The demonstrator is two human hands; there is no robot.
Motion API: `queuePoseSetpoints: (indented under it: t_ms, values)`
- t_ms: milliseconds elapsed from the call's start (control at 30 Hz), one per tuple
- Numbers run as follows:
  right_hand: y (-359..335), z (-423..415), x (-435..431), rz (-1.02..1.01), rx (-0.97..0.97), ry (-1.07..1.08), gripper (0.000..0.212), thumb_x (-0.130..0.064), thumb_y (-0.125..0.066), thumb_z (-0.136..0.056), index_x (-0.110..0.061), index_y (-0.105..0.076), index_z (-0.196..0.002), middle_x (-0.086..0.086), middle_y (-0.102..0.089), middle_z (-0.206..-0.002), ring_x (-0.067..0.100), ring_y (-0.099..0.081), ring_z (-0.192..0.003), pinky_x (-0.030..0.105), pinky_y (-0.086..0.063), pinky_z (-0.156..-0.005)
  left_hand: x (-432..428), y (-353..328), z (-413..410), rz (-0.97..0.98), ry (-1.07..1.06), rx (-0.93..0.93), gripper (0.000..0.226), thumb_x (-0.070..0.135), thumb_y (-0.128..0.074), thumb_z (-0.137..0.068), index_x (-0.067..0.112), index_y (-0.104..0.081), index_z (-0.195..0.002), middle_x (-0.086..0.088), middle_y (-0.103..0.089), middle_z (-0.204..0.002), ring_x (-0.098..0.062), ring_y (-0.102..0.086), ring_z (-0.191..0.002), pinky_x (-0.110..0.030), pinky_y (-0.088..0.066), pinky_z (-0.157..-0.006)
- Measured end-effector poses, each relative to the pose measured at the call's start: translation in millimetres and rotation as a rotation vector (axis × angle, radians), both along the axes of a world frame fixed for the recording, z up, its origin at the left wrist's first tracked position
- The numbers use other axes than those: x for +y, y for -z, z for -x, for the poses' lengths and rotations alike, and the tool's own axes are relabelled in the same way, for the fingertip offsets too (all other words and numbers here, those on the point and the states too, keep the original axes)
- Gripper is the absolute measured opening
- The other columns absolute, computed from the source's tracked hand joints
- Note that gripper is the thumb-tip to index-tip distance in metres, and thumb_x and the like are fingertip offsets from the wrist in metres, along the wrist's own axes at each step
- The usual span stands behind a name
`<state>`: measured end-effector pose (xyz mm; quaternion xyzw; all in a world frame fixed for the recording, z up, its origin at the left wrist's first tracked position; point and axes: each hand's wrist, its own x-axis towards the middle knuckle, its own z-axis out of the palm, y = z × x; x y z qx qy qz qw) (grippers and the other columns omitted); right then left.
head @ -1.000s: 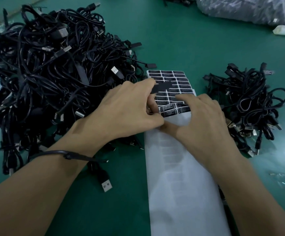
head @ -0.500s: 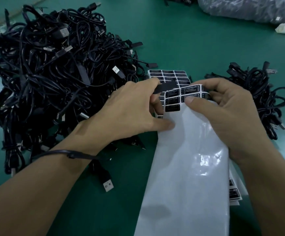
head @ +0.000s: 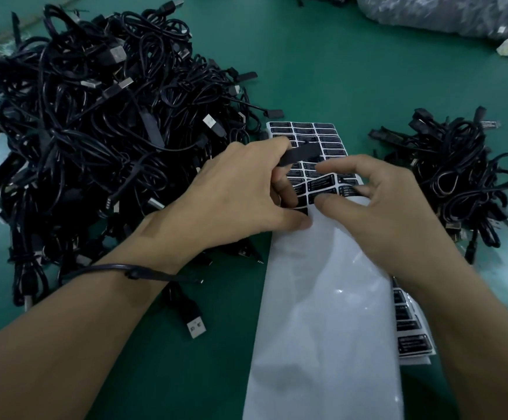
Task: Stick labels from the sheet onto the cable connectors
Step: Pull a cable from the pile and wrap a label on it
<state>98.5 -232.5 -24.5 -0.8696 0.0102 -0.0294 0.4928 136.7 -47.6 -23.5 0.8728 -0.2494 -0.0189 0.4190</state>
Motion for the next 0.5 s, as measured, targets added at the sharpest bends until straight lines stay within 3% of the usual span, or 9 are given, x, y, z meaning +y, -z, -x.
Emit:
queuePoseSetpoints:
  t_ms: [100, 233, 500]
  values:
    - [0.3, 0.3, 0.4, -0.054, 0.013, 0.006, 0.030, -0.016, -0.073, -0.084, -0.038, -0.070, -0.104, -0.018, -0.071, -0.103, 0.005, -0.068, -0.097, 0.041, -0.056, -0.087, 0.8, -0.2, 0.1, 0.012, -0.008, 0.018, 0.048, 0.039, -0.083, -0.061, 0.020, -0.041, -0.075, 0.018, -0.073, -0.073, -0.008, -0.069, -0.068, -0.048, -0.058, -0.067]
    - [2.8, -0.8, 5.4, -0.120, 0.022, 0.059, 0.032, -0.029, -0.072, -0.073, -0.042, -0.068, -0.102, -0.004, -0.070, -0.113, 0.027, -0.066, -0.109, 0.053, -0.052, -0.096, 0.2, -0.7, 1.0, 0.033, -0.009, 0.020, 0.050, 0.035, -0.083, -0.063, 0.026, -0.033, -0.070, 0.015, -0.073, -0.071, -0.013, -0.071, -0.069, -0.048, -0.059, -0.067]
    - [9.1, -3.5, 7.2, -0.174, 0.027, 0.121, 0.032, -0.024, -0.073, -0.073, -0.036, -0.068, -0.103, 0.002, -0.072, -0.105, 0.030, -0.068, -0.099, 0.053, -0.055, -0.091, -3.6, -0.3, 2.5, 0.012, -0.058, -0.018, 0.049, 0.032, -0.080, -0.068, 0.027, -0.032, -0.067, 0.013, -0.073, -0.071, -0.013, -0.070, -0.070, -0.049, -0.058, -0.064]
